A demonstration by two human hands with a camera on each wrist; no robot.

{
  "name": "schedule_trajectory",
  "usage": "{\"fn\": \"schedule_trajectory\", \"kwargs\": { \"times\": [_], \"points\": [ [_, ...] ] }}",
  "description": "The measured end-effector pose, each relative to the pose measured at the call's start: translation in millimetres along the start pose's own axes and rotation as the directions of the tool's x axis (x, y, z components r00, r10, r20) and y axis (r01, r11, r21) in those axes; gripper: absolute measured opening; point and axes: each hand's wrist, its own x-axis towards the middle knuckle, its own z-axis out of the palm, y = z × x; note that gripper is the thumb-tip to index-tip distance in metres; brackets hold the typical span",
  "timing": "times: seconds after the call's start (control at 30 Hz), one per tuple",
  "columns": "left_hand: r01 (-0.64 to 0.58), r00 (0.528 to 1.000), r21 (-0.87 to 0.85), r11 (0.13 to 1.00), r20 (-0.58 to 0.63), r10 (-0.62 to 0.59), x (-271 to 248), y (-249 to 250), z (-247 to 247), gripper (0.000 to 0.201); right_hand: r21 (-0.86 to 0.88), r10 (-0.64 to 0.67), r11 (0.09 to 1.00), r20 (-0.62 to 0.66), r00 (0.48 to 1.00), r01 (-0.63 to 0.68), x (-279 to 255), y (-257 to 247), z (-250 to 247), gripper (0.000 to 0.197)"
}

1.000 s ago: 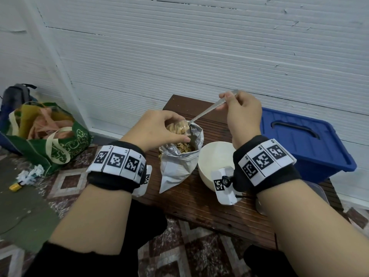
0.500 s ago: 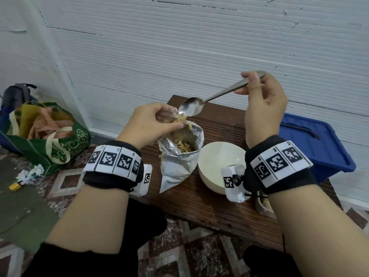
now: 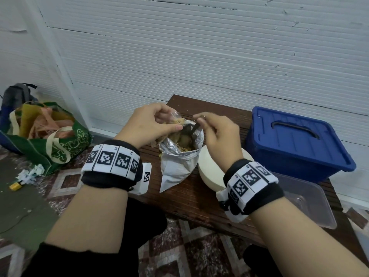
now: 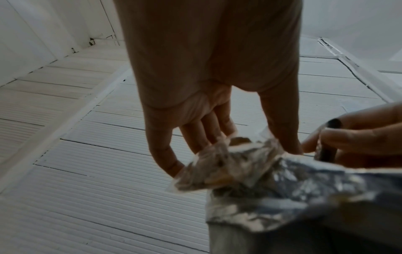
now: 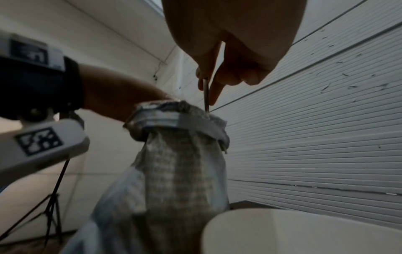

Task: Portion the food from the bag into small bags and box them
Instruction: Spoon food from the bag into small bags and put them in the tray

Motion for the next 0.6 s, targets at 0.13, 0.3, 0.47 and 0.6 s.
{"fn": "schedule_trajectory", "kwargs": {
  "times": [0.13,0.3,0.47,0.6],
  "points": [
    [-0.008,1.0,0.007,1.0,0.012,0.007,-0.9,1.8,0.0,0.036,-0.015,0.02,1.0,0.051,0.998,-0.02,-7.3,3.2,8.0,0.023],
    [-0.006,1.0,0.002,1.0,0.019,0.006,-1.2,2.5,-0.5,0.035,0.097,0.227,0.969,0.033,0.973,-0.229,-3.9,2.2,8.9,0.021],
    [0.005,1.0,0.015,1.0,0.018,-0.005,-0.4,0.3,-0.2,0.04,0.172,0.46,0.877,-0.022,0.888,-0.449,2.1,4.9,0.4,0.022],
    [0.009,1.0,0.015,1.0,0.013,-0.009,-0.6,0.2,-0.3,0.039,0.219,0.565,0.817,-0.114,0.818,-0.534,4.7,8.1,-7.2,0.024]
  ]
}}
